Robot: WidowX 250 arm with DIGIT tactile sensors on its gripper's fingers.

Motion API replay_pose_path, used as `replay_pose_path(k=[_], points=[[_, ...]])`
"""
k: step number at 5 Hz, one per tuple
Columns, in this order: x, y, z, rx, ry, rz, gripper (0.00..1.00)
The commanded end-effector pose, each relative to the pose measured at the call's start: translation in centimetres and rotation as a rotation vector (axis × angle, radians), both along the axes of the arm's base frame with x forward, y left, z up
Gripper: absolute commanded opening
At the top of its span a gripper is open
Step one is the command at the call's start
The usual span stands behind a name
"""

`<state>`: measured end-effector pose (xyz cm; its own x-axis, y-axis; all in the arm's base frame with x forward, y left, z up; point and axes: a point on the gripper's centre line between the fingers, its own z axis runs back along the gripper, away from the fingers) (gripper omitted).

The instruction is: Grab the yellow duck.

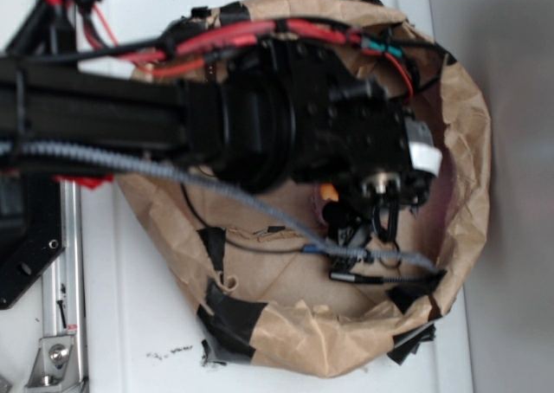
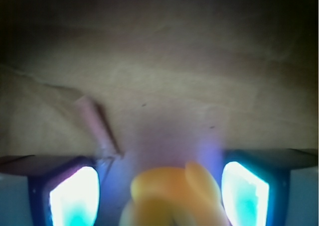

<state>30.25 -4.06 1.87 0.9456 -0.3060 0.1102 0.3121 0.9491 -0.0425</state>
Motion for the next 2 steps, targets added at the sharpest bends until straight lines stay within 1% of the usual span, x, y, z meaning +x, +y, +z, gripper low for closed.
replay_pose_path(k=[1, 2], points=[[-0.84, -1.42, 0.3, -0.01, 0.011, -0.046, 0.0], [-1.12, -0.97, 0.71, -0.03, 0.013, -0.033, 0.0]])
